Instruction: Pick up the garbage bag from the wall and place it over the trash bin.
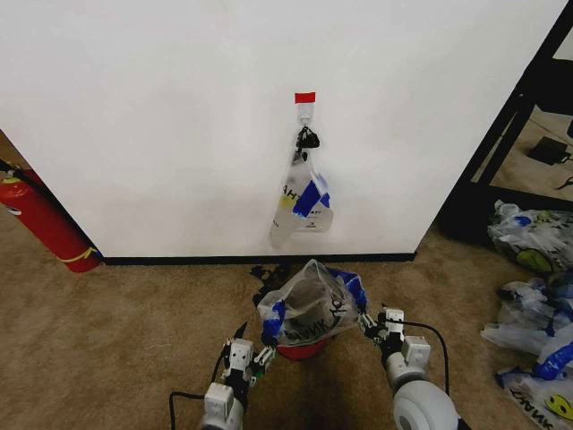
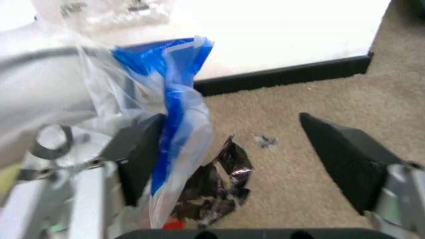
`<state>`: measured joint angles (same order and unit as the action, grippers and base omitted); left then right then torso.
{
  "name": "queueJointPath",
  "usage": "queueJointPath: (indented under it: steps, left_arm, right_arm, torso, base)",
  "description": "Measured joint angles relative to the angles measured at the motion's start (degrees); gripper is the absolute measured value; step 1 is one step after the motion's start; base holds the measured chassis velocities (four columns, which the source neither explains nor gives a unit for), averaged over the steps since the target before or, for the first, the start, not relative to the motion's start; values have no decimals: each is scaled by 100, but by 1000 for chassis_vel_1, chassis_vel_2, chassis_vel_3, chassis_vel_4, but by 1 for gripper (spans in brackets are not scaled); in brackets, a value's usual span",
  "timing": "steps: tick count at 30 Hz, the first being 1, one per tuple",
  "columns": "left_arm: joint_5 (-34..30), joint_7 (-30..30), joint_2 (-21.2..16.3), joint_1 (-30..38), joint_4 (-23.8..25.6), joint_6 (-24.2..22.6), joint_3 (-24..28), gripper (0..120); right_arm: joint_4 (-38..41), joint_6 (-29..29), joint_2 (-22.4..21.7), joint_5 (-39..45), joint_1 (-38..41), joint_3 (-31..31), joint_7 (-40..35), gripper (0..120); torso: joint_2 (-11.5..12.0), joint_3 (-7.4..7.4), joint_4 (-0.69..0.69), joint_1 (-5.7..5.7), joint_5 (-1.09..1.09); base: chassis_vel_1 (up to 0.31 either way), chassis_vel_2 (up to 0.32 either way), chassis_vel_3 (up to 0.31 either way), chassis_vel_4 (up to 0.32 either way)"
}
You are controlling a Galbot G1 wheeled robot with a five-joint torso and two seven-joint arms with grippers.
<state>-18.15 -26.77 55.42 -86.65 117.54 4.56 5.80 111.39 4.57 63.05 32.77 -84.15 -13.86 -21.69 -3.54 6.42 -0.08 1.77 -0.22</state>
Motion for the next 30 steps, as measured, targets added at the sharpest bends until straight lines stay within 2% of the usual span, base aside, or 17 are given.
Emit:
queueJointPath:
  steps: [3,6,11,14,17,24,28,30]
  left_arm:
    - [-7,193,-35,-85,101,172,-56,99]
    - [-2,309,-92,-238,241,206,-157,100]
    - [269,411,-225,-679,461,336,-376,100]
    - [606,409,-297,-1013,626,601,-564,100]
    - [613,418,-317,-1151,798,692,-668,100]
    - [311,446,-340,-1236,1374,648,-860,100]
    - [-159,438,-381,-1070,1744,409,-1000,100]
    - [-400,410,-413,-898,1852,271,-1059,100]
  right_arm:
    - [1,-273,13,144,-83,-96,209,93]
    - [23,-492,11,241,-184,-194,445,99]
    - [41,-715,12,350,-330,-384,691,100]
    - [-14,-922,63,563,-444,-565,923,100]
    - [-77,-1061,100,746,-516,-693,1131,100]
    - [-702,-1323,118,977,-562,-976,1724,100]
    - [-1102,-1609,206,1659,-493,-1100,2082,100]
    - [-1454,-1905,243,2235,-439,-1177,3013,100]
  torso:
    - [0,0,-1,0,0]
    - [0,0,-1,0,0]
    - [0,0,0,0,0]
    - [0,0,1,0,1]
    - [0,0,0,0,0]
    - [0,0,0,0,1]
    - [0,1,0,0,1]
    - [0,1,0,0,1]
  base:
    - [0,0,0,0]
    - [0,0,0,0]
    - [0,0,0,0]
    - [0,0,0,0]
    - [0,0,0,0]
    - [0,0,0,0]
    - [0,0,0,0]
    - [0,0,0,0]
